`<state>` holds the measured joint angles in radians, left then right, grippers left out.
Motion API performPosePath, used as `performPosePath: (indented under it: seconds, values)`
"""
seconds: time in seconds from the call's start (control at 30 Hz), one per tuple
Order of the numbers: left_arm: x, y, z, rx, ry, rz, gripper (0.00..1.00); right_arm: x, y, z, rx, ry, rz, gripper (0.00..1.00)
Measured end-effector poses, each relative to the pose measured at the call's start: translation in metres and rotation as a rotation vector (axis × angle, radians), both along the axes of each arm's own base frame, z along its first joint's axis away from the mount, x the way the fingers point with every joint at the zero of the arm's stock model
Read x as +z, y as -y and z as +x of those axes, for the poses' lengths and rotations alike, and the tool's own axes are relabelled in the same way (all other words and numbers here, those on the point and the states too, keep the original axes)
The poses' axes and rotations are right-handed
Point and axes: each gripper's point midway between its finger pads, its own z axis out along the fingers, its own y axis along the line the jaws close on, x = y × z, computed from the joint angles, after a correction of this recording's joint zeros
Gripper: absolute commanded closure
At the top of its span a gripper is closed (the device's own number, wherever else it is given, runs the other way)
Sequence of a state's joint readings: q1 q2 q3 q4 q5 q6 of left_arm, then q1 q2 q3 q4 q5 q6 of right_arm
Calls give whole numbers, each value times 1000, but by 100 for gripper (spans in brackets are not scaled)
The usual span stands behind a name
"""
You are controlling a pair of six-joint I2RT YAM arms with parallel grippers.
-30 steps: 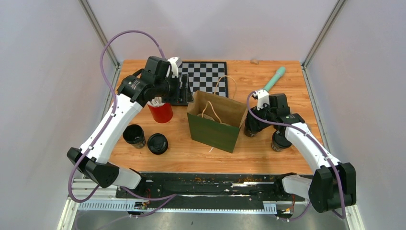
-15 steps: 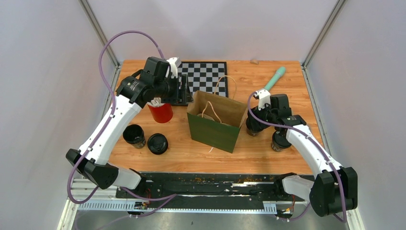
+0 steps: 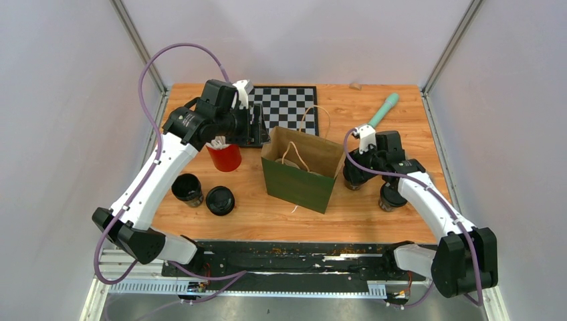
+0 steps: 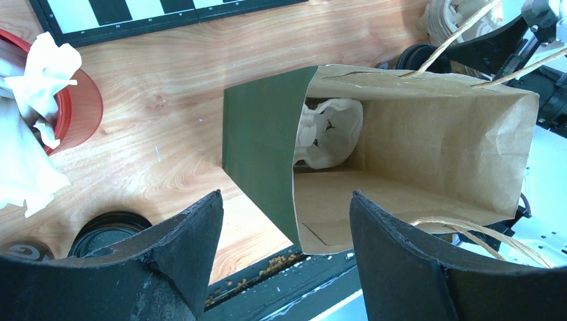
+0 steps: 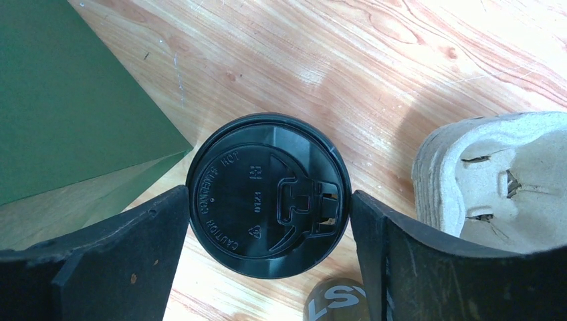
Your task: Pack the takeout coffee
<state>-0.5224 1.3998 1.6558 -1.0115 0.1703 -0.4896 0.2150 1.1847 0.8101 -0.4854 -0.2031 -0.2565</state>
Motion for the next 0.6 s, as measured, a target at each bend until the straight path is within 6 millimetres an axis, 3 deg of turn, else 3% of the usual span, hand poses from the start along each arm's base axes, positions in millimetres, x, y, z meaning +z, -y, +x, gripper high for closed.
performPosePath:
  seconds: [0.6]
  values:
    - [-1, -1, 1, 4, 1, 5, 23, 2, 0, 0, -2, 15, 2, 21]
